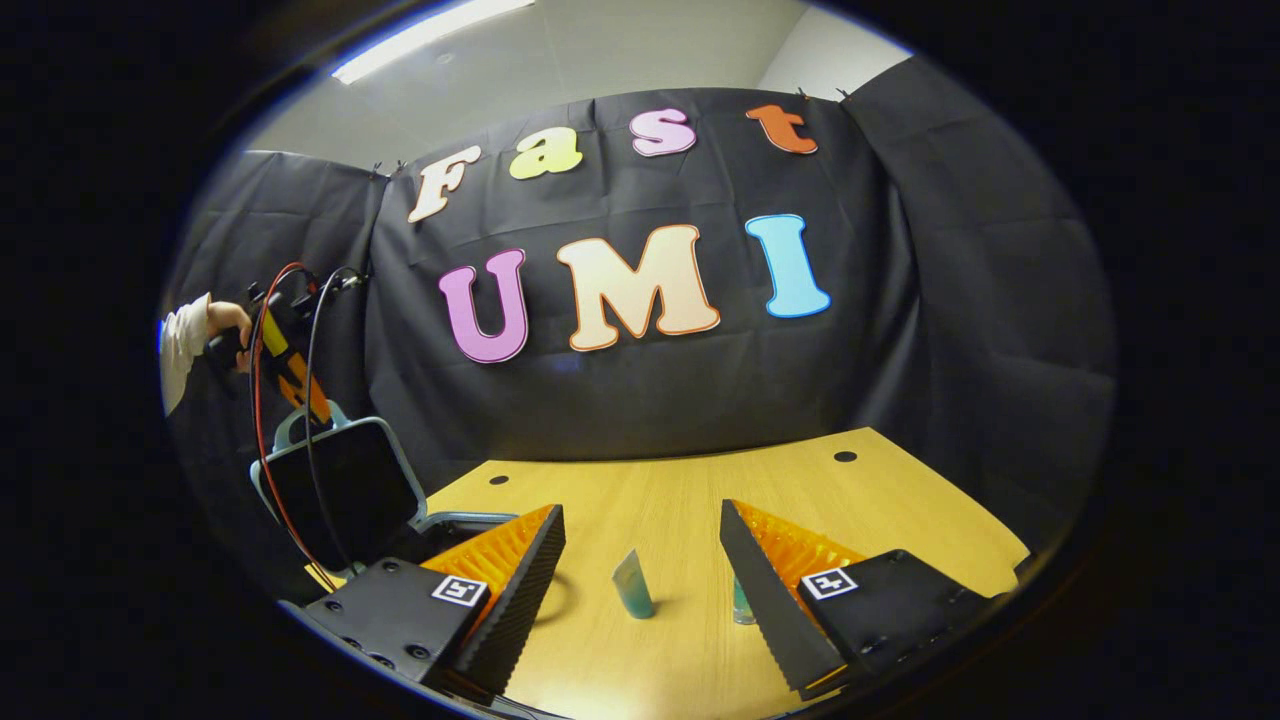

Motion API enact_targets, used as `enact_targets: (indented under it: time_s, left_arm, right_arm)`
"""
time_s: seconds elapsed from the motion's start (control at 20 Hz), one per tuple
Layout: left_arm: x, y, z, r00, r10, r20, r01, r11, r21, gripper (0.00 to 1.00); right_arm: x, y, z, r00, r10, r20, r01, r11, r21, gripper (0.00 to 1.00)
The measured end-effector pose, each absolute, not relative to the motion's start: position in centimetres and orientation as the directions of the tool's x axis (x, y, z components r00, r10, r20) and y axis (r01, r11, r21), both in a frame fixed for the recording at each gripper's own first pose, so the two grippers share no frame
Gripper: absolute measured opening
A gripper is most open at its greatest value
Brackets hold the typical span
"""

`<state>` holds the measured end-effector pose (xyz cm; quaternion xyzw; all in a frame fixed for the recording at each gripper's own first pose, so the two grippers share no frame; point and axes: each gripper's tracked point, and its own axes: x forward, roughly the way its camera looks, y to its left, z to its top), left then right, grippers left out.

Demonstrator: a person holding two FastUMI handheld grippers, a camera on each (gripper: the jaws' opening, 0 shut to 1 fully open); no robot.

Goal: First open the suitcase, pack the skin care products into it, and then close the suitcase.

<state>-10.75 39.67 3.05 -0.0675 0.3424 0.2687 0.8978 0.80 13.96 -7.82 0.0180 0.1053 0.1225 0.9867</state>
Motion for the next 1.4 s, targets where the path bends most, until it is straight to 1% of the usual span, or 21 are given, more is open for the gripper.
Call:
enact_targets:
  time_s: [0.15,0.3,0.35,0.4,0.45,0.65,0.75,0.8,0.95,1.15,1.4]
  left_arm:
    - [-12.4,43.6,2.1,0.62,0.462,-0.634,-0.55,0.832,0.069,0.04]
    - [-13.7,46.7,1.0,0.618,0.477,-0.625,-0.563,0.823,0.071,0.04]
    - [-14.0,47.8,0.3,0.611,0.477,-0.631,-0.573,0.817,0.062,0.04]
    - [-14.6,49.0,-0.4,0.603,0.481,-0.636,-0.588,0.807,0.054,0.04]
    - [-14.9,50.3,-1.6,0.594,0.482,-0.644,-0.601,0.798,0.043,0.04]
    - [-16.2,53.8,-6.3,0.562,0.471,-0.68,-0.65,0.76,-0.012,0.02]
    - [-16.9,54.8,-8.5,0.551,0.463,-0.695,-0.664,0.747,-0.029,0.05]
    - [-17.2,55.0,-9.5,0.547,0.456,-0.702,-0.67,0.741,-0.04,0.02]
    - [-17.9,55.3,-12.5,0.535,0.446,-0.717,-0.689,0.722,-0.066,0.02]
    - [-18.2,55.7,-16.4,0.519,0.454,-0.724,-0.703,0.709,-0.06,0.01]
    - [-18.6,55.0,-20.9,0.516,0.402,-0.757,-0.715,0.689,-0.121,0.02]
  right_arm:
    - [0.8,15.0,-8.5,0.948,0.238,-0.212,-0.232,0.971,0.051,0.98]
    - [0.9,15.5,-7.8,0.95,0.233,-0.209,-0.228,0.973,0.05,0.98]
    - [0.9,15.4,-7.8,0.951,0.227,-0.21,-0.223,0.974,0.044,0.98]
    - [0.9,15.3,-7.8,0.953,0.219,-0.211,-0.217,0.976,0.034,0.94]
    - [0.9,15.2,-7.8,0.954,0.209,-0.215,-0.209,0.978,0.023,0.98]
    - [1.5,14.9,-7.4,0.959,0.184,-0.217,-0.188,0.982,0.003,0.98]
    - [1.7,14.8,-7.0,0.961,0.175,-0.215,-0.178,0.984,0.002,0.98]
    - [1.9,14.9,-6.8,0.961,0.173,-0.214,-0.177,0.984,0.001,0.98]
    - [2.0,14.8,-6.7,0.963,0.165,-0.211,-0.173,0.985,-0.019,0.98]
    - [1.6,14.7,-6.9,0.964,0.155,-0.215,-0.165,0.986,-0.03,0.98]
    - [0.7,15.2,-7.5,0.958,0.162,-0.235,-0.174,0.984,-0.032,0.98]
